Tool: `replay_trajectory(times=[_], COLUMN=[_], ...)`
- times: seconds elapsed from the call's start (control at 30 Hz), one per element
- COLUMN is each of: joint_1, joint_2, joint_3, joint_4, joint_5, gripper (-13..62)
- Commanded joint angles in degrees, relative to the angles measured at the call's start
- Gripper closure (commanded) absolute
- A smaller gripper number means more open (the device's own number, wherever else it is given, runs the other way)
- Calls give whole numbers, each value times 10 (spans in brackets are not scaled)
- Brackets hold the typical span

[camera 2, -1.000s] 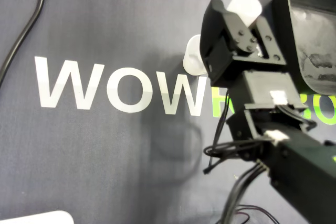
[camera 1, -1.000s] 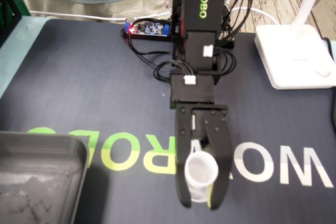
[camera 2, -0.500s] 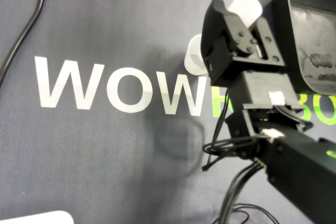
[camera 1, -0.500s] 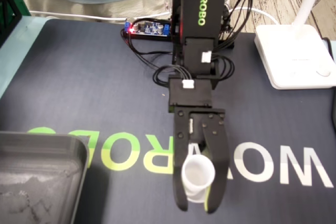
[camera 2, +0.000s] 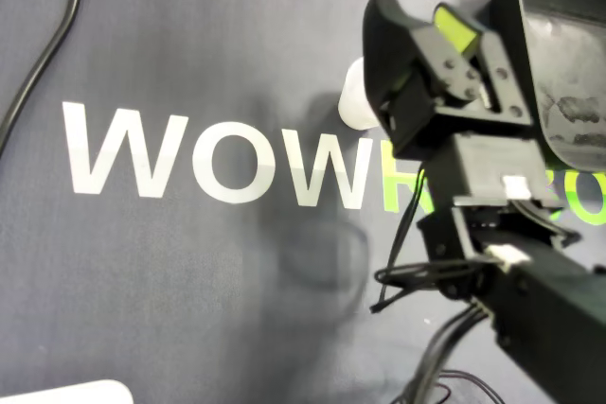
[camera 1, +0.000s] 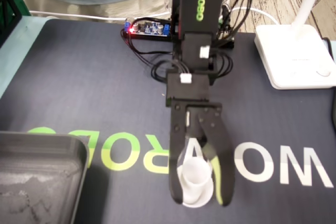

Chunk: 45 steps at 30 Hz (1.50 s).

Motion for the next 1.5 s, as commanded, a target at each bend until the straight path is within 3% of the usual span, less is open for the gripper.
replay_trajectory(times=[0.0,0.2,0.43,0.53,1.0,1.47], joint_1=[5,5,38,58,81,104], joint_2=[54,171,304,335,435,436], joint_3=[-11,-19,-27,-9,270,340], joint_4=[-32,52,279,368,381,373], joint_5=[29,172,600,703,804,807], gripper=[250,250,250,219,163,150])
